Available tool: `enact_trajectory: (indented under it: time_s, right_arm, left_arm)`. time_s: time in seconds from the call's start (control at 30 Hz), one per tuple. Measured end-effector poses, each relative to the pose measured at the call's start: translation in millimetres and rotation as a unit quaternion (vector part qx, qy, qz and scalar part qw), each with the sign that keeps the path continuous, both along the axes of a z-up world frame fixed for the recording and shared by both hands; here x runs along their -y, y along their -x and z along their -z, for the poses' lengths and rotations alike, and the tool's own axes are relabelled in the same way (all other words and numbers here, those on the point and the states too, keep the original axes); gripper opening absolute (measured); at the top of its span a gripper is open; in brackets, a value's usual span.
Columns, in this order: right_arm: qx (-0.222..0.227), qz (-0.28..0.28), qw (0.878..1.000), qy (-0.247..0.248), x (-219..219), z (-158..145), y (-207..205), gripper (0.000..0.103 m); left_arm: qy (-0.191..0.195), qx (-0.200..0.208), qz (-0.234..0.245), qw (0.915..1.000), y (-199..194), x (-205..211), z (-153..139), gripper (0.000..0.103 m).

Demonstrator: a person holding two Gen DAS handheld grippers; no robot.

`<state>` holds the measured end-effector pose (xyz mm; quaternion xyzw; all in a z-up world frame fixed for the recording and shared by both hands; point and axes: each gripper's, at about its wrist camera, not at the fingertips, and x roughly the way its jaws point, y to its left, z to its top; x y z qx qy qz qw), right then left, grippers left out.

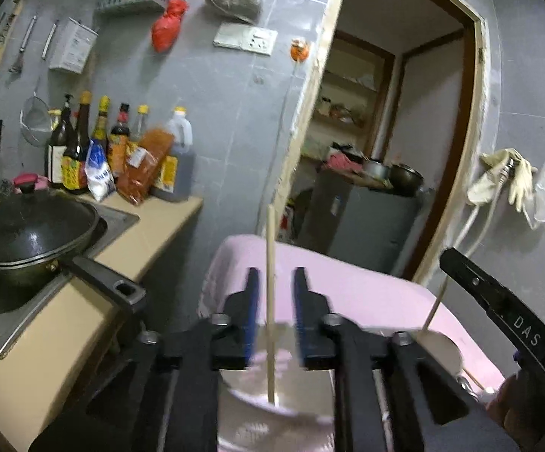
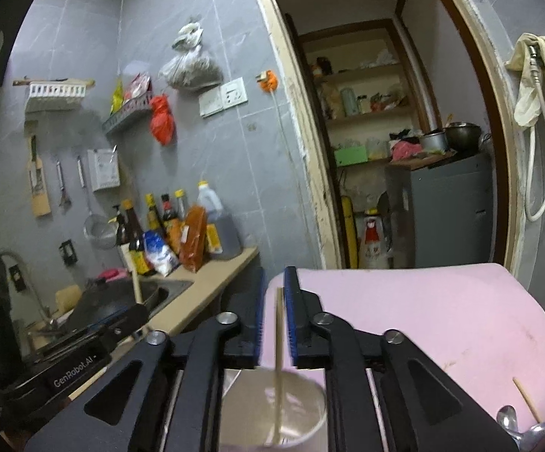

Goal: Organize utensils
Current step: 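Lower the left tool's chopstick into the white holder while the right tool drops its chopstick in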

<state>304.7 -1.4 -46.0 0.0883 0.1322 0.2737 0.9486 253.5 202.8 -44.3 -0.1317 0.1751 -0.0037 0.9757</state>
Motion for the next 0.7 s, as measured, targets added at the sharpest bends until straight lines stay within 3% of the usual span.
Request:
enact_trajectory:
  time_s: [0.03, 0.13, 0.17, 0.2, 0.23, 0.3, 0.4, 0.5, 0.6, 0.7]
  right_arm:
    - [-0.003, -0.004, 1.000, -0.001, 2.1, -1.8, 2.0, 0.023]
    - [-0.010, -0.011, 1.000, -0.001, 11.3, -10.1, 9.1, 0.026]
    - [-0.010, -0.013, 1.000, 0.000, 16.2, -14.9, 11.6, 0.032]
    - [-0.010, -0.012, 1.000, 0.000, 22.3, -20.2, 14.4, 0.038]
    - [-0.008, -0.010, 1.000, -0.002, 28.0, -24.4, 16.7, 0.051]
    - [-0.003, -0.007, 1.000, -0.005, 42.6, -36.0, 20.7, 0.057]
    - [0.000, -0.003, 1.000, -0.003, 64.3, -50.5, 23.6, 0.072]
    - [0.009, 0.003, 1.000, -0.002, 88.6, -62.9, 28.0, 0.083]
    - [0.018, 0.010, 1.000, 0.001, 111.0, -71.2, 31.2, 0.101]
    - [0.024, 0.021, 0.999, 0.004, 137.7, -75.0, 34.6, 0.103]
  left_arm:
    - [0.004, -0.003, 0.003, 1.0000, 2.2, 0.5, -0.6, 0.030]
    - [0.012, -0.012, 0.009, 0.9998, 10.5, 4.6, -9.6, 0.034]
    - [0.010, -0.015, 0.010, 0.9998, 12.8, 7.5, -14.6, 0.039]
    - [0.008, -0.016, 0.011, 0.9998, 15.5, 10.9, -19.5, 0.048]
    - [0.009, -0.013, 0.011, 0.9998, 19.2, 14.3, -25.1, 0.054]
    - [0.017, 0.001, 0.008, 0.9998, 26.8, 21.8, -38.1, 0.073]
    - [0.011, 0.017, 0.013, 0.9997, 34.9, 39.8, -58.1, 0.084]
    - [-0.011, 0.032, 0.014, 0.9993, 41.2, 64.4, -75.2, 0.093]
    - [-0.023, 0.047, 0.013, 0.9985, 44.9, 85.5, -85.7, 0.095]
    - [-0.038, 0.054, 0.011, 0.9978, 45.6, 110.8, -91.2, 0.095]
